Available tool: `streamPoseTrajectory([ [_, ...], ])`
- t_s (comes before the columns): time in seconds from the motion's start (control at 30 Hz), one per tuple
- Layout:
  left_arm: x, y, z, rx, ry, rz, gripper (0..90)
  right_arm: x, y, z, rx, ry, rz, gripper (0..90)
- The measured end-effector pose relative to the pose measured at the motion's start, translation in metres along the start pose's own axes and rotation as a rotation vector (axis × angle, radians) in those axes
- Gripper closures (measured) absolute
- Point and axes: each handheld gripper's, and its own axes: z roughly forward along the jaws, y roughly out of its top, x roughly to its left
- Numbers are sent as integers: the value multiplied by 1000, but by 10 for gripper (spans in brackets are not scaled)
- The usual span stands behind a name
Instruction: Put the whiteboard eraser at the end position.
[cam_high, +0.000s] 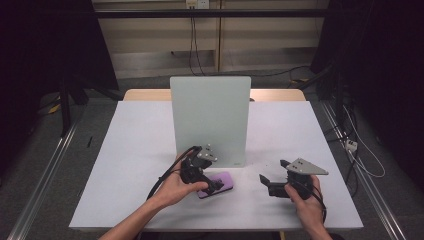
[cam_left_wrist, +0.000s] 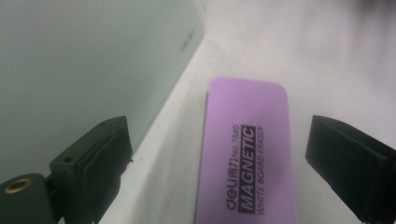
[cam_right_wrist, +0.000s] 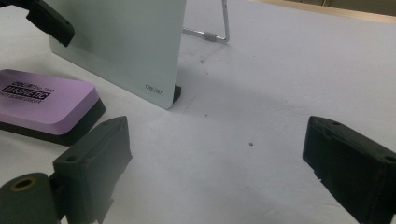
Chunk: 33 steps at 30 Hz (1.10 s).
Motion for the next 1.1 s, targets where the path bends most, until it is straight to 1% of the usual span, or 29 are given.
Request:
streamPoseTrajectory([
  [0.03,1,0,-1,-11,-5,-11,67,0,0,0,1,-2,1,78],
  [0.13,1,0,-1,-21,12,-22,67,0,-1,-2,0,-4,7,78],
  [0.2,3,0,-3,-11,25,-16,67,0,-1,-3,-3,-6,3,77],
  [0.23,2,0,-3,-27,24,-18,67,0,-1,-3,-3,-6,4,78],
  [0.27,2,0,-5,-40,27,-11,67,-1,-1,-3,-3,-6,4,78],
  [0.3,2,0,-6,-52,35,-9,65,-1,-1,-3,-2,-6,5,78],
  [0.33,2,0,-8,-57,46,-16,61,-1,-1,-2,-2,-6,6,78],
  [0.43,2,-1,-14,-98,89,-8,62,0,-1,-1,3,-3,0,78],
  [0.47,2,-1,-16,-113,99,-12,62,0,-1,-1,4,-4,0,78],
  [0.5,2,-1,-19,-132,134,-24,62,0,-1,-1,4,-4,2,78],
  [0.53,3,-1,-20,-175,123,-40,62,0,-1,-2,1,-6,5,78],
  [0.63,7,-3,-27,-194,147,-51,62,-1,-2,-3,0,-12,5,77],
  [0.67,8,-4,-28,-201,145,-57,62,-1,-2,-3,0,-13,7,77],
  [0.7,10,-5,-30,-197,147,-56,62,-1,-2,-4,0,-14,7,77],
  [0.73,11,-7,-31,-212,149,-70,63,-1,-2,-4,1,-15,8,77],
  [0.77,12,-8,-33,-217,161,-79,63,0,-2,-4,3,-14,7,77],
  [0.8,12,-10,-35,-214,187,-77,63,0,-2,-4,2,-15,7,77],
  [0.83,12,-12,-38,-229,197,-87,62,0,-2,-4,2,-15,6,78],
  [0.9,12,-14,-41,-248,208,-88,60,-1,-3,-5,1,-17,8,77],
  [0.93,12,-15,-43,-244,212,-82,59,-1,-3,-5,3,-18,9,77],
  [1.0,12,-18,-46,-254,214,-90,59,-1,-3,-5,2,-20,12,77],
  [1.1,15,-21,-52,-271,241,-90,58,-1,-3,-5,4,-18,12,77],
])
